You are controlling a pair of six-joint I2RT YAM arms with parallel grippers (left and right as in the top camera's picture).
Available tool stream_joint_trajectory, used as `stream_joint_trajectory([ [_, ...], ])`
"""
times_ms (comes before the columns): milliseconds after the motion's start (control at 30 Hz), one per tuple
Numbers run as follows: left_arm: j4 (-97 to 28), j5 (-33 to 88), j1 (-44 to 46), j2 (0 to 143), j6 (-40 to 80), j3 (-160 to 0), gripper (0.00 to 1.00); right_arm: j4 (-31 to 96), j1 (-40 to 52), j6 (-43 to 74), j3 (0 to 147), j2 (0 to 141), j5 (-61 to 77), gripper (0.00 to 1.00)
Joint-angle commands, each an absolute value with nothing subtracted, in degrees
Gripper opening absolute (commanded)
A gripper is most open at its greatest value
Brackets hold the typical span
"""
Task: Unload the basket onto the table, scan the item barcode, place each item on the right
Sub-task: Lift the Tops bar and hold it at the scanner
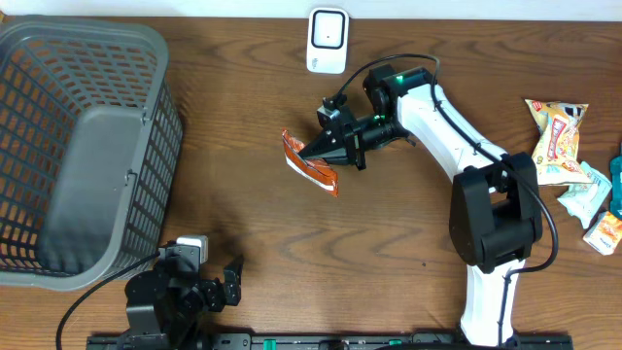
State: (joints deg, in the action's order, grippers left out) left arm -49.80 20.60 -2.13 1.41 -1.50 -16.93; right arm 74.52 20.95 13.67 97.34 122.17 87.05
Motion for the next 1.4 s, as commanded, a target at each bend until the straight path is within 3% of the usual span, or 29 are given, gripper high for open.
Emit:
stream_joint_trajectory([
  [0, -49.9, 20.0, -1.9, 1.3, -1.8, -17.0, 0.99, 74.6, 20.6, 14.8, 97.7, 120.6, 89.5, 0.01],
  [467, -49.9, 20.0, -1.9, 1.3, -1.8, -17.0, 0.99, 74.6, 20.6, 14.8, 97.7, 120.6, 86.9, 0.01],
  [833, -49.9, 20.0, -2.0, 1.3, -1.8, -17.0, 0.99, 71.6, 21.0, 14.7, 97.7, 120.6, 71.2, 0.01],
  [1133, -49.9, 20.0, -1.9, 1.3, -1.8, -17.0, 0.99, 58.8, 23.4, 12.0, 97.7, 120.6, 50.9, 0.01],
  [1367, -49.9, 20.0, -2.0, 1.3, -1.8, -17.0, 0.99, 42.4, 26.3, -6.0, 97.7, 120.7, 34.3, 0.01],
])
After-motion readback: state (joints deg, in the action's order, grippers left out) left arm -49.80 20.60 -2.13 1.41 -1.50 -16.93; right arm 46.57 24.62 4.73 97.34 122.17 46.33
